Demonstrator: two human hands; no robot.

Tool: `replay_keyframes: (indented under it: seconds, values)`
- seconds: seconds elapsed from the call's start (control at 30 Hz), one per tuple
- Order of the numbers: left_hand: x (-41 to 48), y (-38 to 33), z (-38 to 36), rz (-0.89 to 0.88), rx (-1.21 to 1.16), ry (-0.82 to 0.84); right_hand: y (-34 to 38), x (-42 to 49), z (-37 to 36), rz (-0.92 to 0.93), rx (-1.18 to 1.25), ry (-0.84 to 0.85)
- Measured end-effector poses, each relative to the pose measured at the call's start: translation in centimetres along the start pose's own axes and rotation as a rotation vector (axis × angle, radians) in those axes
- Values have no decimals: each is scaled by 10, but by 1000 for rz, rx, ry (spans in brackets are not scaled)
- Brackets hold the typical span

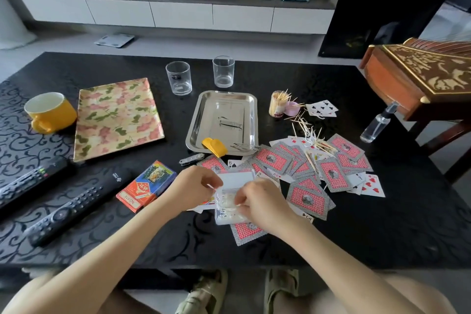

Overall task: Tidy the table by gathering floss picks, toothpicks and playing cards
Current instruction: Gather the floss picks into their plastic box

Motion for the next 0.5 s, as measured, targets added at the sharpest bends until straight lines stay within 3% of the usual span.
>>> replay_keyframes:
  seconds: [0.23, 0.5]
  values:
    - [21, -21, -3, -96, -17, -9, -23, 1, 12, -62, 109, -60]
    - [80, -74, -31, -224, 68, -41, -164, 17, 39, -633, 89, -253]
Point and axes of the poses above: each hand's wrist, its own x-axis towards the middle knuckle, its own z-axis out of the back of the hand, y = z × x, the point moved 4 cm from there along x, towards the middle knuckle, and after that the axes turned 12 degrees about -x, right-handed, at the moved point
